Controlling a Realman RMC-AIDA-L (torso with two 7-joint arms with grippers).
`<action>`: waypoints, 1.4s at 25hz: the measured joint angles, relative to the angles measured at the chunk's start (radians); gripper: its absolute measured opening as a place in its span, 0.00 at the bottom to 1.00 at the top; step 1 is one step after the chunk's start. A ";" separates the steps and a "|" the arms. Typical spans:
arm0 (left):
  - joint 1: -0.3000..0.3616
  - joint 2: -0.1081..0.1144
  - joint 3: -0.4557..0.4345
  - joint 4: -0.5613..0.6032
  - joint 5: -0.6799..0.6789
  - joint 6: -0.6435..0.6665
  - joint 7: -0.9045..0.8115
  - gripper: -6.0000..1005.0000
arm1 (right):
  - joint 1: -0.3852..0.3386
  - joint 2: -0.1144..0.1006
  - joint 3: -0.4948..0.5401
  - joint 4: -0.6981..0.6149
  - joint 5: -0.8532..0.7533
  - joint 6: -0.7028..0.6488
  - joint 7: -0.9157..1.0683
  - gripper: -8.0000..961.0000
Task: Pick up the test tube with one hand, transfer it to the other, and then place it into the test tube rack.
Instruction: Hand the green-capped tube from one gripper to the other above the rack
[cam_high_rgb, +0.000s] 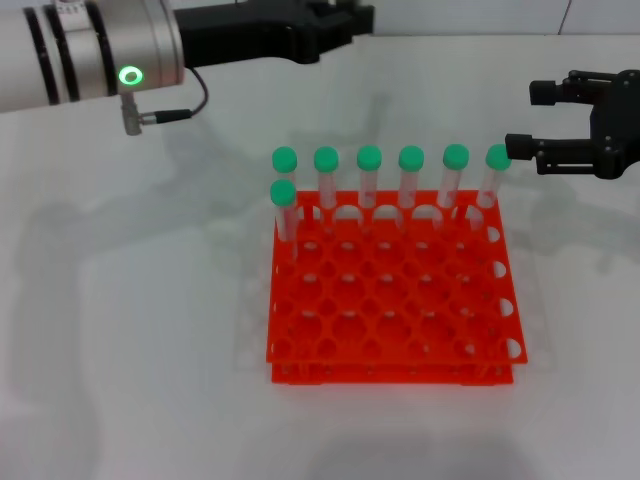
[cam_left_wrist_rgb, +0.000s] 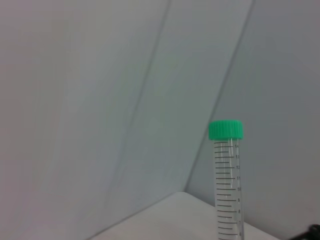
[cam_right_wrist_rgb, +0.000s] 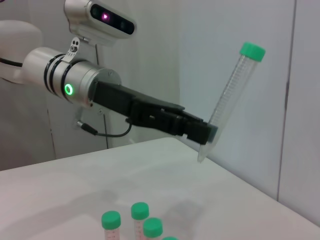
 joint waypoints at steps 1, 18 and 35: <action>0.000 0.000 0.017 0.000 -0.011 0.005 0.002 0.23 | 0.000 0.000 0.002 0.000 0.000 0.000 0.000 0.79; 0.030 0.020 0.038 0.005 -0.018 0.221 0.078 0.24 | -0.030 0.002 0.055 -0.030 0.024 -0.006 0.000 0.79; 0.025 0.012 0.055 0.003 0.088 0.242 0.075 0.25 | -0.059 0.003 0.057 -0.055 0.041 -0.007 0.010 0.79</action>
